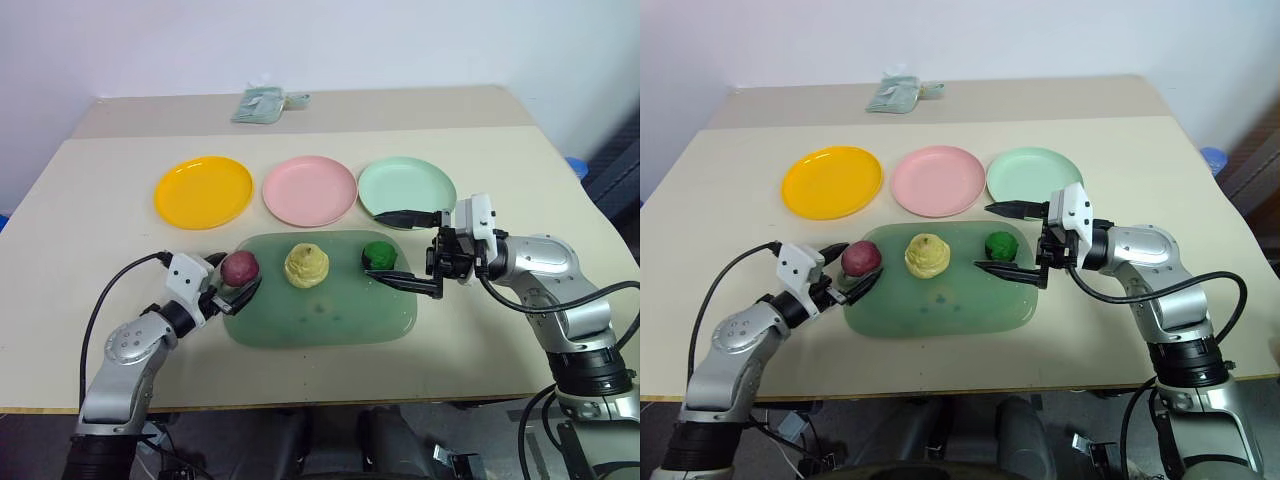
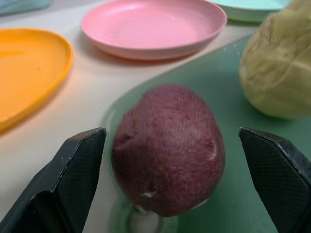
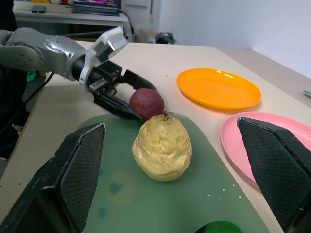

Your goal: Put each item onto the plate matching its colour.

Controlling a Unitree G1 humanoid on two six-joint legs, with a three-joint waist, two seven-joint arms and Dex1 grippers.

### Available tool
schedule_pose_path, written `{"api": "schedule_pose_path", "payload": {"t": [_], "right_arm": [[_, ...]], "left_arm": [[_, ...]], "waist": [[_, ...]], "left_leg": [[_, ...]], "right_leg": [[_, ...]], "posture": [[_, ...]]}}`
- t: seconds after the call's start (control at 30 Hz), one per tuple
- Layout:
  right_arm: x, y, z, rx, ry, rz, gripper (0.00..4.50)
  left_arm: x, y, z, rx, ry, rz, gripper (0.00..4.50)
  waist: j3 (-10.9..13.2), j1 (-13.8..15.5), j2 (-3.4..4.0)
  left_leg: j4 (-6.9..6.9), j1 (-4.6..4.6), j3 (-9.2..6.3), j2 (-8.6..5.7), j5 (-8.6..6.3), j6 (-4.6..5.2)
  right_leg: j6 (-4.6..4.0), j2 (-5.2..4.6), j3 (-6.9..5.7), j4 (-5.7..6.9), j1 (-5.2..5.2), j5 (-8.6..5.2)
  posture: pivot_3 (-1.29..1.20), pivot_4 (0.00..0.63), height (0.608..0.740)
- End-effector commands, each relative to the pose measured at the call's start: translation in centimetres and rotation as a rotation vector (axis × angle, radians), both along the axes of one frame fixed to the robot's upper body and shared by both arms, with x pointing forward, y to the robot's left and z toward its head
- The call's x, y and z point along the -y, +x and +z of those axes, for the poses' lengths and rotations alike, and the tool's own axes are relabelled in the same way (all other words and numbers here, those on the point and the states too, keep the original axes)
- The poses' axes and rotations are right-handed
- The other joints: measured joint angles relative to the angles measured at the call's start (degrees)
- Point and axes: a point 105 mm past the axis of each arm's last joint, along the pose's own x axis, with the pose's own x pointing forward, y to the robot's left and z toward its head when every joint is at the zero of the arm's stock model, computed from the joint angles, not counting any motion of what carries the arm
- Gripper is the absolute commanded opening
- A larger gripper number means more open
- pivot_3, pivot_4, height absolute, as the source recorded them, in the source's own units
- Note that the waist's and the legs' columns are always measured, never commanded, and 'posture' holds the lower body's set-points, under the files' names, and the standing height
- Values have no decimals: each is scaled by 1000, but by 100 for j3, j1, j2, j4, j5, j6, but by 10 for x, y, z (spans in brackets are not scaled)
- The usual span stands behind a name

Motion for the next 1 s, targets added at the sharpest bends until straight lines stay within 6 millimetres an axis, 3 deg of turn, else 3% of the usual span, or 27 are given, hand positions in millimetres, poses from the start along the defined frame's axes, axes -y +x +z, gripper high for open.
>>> {"api": "schedule_pose_path", "payload": {"t": [0.03,0.1,0.17,0.37,0.43,0.6,0.73,0.8,1.0], "right_arm": [[-2,-3,8,41,17,4,4500],[-1,-2,7,44,17,-7,4500],[0,-2,7,46,17,-13,4500],[1,1,10,70,32,-42,4500],[2,7,15,95,56,-74,4500],[2,18,19,120,86,-133,4500],[0,22,20,125,98,-161,4500],[-1,23,20,130,104,-173,4500],[-2,22,22,149,116,-205,4500]], "left_arm": [[-1,3,8,32,11,5,3096],[-1,5,11,56,26,20,2292],[-2,10,16,83,28,48,2292],[-1,35,57,180,-90,137,2292],[20,61,86,167,-214,100,2292],[69,118,134,207,-259,45,2292],[94,156,140,202,-203,80,2292],[100,169,130,164,-146,117,2292],[115,179,119,142,-88,101,2292]], "waist": [[0,0,0],[0,-1,0],[0,0,0],[0,24,-2],[2,65,-5],[6,159,-23],[6,121,-29],[6,90,-30],[9,-11,-35]], "left_leg": [[0,0,0,0,0,0],[0,0,0,0,0,0],[0,0,0,0,1,-1],[10,-2,0,0,1,-1],[14,-2,0,-1,4,-6],[42,-20,0,-11,23,-37],[47,-42,1,-15,24,-36],[48,-59,4,-14,26,-38],[78,-105,3,-14,30,-42]], "right_leg": [[0,0,0,1,0,0],[0,0,0,1,0,0],[0,0,0,2,0,0],[1,0,-1,10,-1,0],[1,0,-2,16,-1,1],[2,-3,-3,61,-12,1],[5,-4,-4,64,-24,2],[5,-4,-4,72,-47,2],[6,-4,-4,99,-91,2]], "posture": [[0,150,740],[0,150,740],[0,150,740],[0,150,740],[0,150,740],[0,150,740],[0,150,740],[0,150,740],[0,150,740]]}}
